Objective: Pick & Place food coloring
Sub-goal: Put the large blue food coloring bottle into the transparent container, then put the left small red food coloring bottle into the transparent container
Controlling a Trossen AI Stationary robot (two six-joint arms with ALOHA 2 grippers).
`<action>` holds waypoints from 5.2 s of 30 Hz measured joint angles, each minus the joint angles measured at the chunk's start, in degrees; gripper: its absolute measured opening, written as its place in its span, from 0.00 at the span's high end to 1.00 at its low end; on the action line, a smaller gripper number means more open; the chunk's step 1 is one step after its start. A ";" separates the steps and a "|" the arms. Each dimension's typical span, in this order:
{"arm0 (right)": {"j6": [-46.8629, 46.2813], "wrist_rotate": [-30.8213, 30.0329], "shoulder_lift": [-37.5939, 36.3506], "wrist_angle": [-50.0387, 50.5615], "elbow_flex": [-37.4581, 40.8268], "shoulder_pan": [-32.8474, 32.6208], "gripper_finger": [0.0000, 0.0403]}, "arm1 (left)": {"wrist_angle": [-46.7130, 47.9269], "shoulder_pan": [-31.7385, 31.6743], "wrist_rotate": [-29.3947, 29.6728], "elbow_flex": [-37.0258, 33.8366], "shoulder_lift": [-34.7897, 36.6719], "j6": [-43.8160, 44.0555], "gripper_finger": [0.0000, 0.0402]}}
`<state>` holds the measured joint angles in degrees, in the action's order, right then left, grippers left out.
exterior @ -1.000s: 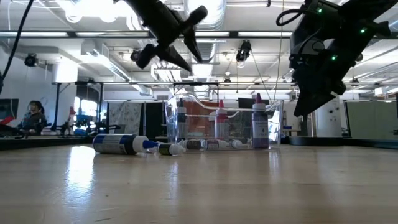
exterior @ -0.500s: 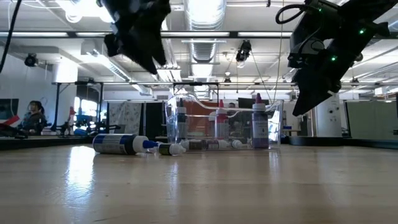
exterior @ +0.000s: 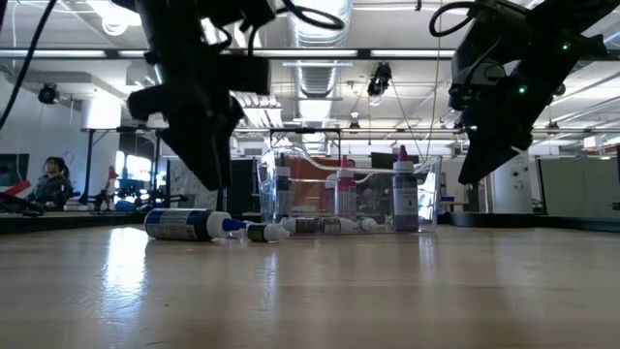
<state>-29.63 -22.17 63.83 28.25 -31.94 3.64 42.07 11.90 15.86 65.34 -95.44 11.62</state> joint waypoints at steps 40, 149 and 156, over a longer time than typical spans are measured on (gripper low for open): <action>-3.39 -0.31 0.00 0.17 0.13 0.02 0.50 | -0.69 -4.17 -5.31 -0.02 -7.76 -14.37 0.76; -2.95 -3.35 0.02 0.04 0.73 0.07 0.50 | -28.44 -5.54 15.12 -21.70 25.62 26.58 0.62; -2.78 -3.45 0.02 -0.32 1.19 0.52 0.50 | -28.05 -2.91 11.02 -28.05 24.45 21.53 0.62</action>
<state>-32.41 -25.63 63.86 27.93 -30.75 4.16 14.02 8.99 26.88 37.29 -70.99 33.15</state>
